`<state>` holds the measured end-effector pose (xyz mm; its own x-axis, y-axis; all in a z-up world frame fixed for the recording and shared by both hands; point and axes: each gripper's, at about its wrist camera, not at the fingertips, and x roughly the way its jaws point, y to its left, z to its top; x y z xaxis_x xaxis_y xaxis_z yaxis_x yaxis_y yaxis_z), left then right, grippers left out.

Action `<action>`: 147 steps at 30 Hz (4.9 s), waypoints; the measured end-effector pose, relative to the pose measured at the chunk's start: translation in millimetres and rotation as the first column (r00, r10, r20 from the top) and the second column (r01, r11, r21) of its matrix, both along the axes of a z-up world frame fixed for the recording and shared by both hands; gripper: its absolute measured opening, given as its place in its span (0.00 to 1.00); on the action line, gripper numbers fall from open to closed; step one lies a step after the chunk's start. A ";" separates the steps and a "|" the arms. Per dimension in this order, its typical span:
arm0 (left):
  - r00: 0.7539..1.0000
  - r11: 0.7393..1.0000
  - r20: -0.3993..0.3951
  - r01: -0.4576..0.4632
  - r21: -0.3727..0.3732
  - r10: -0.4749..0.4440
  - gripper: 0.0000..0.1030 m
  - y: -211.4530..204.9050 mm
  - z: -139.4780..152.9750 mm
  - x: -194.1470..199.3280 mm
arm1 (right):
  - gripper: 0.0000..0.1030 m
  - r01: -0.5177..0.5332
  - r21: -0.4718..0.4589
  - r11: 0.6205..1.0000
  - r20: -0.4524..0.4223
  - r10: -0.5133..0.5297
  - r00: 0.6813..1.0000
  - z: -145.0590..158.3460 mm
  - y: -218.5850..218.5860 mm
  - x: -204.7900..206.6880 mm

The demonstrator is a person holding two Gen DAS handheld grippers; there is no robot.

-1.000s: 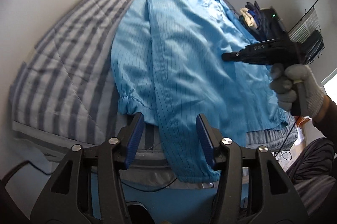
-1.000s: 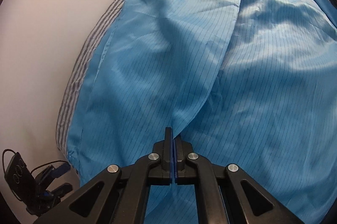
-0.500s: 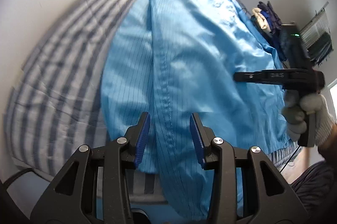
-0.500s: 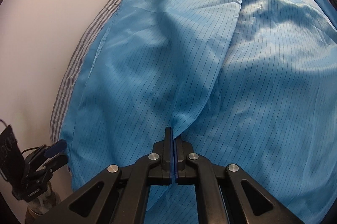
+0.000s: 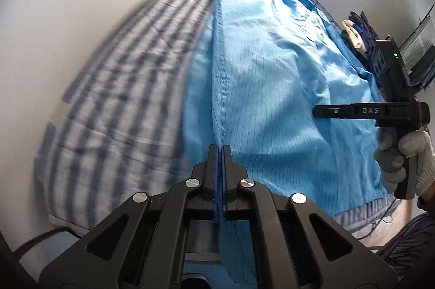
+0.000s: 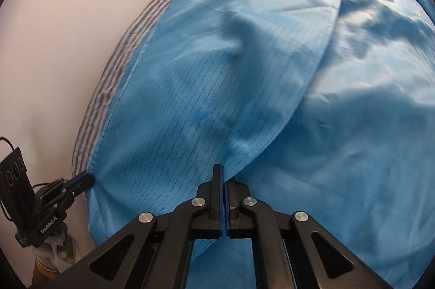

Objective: Fold large clothes

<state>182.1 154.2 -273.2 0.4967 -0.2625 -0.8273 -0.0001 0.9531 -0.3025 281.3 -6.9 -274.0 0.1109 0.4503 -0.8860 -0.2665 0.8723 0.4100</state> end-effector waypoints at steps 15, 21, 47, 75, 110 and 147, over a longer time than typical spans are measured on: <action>0.997 0.991 0.000 -0.078 -0.109 0.079 0.48 32.3 -9.8 -17.1 | 0.23 -0.082 -0.087 0.993 0.033 0.086 0.996 14.1 12.1 -15.3; 0.990 0.951 -0.072 -0.135 -0.278 0.120 0.49 48.7 -27.5 -6.8 | 0.24 -0.096 -0.153 0.984 0.244 0.132 0.961 55.9 13.8 -32.6; 0.995 0.979 0.040 -0.078 -0.187 0.087 0.02 25.7 1.6 -7.2 | 0.37 0.000 0.044 0.999 0.179 -0.007 0.984 47.7 32.9 36.9; 0.987 0.999 0.158 0.040 0.014 -0.042 0.01 -33.3 30.4 0.4 | 0.00 -0.080 -0.214 0.973 0.112 0.106 0.988 20.4 186.6 72.3; 0.996 0.996 0.078 0.048 -0.076 -0.042 0.00 -28.7 33.5 -16.9 | 0.06 0.063 0.273 0.960 0.125 -0.101 0.987 57.6 67.1 49.5; 0.997 0.996 0.075 -0.018 -0.091 0.025 0.00 -15.9 14.1 23.5 | 0.64 -0.002 -0.007 1.000 0.095 0.002 0.995 41.8 153.1 72.5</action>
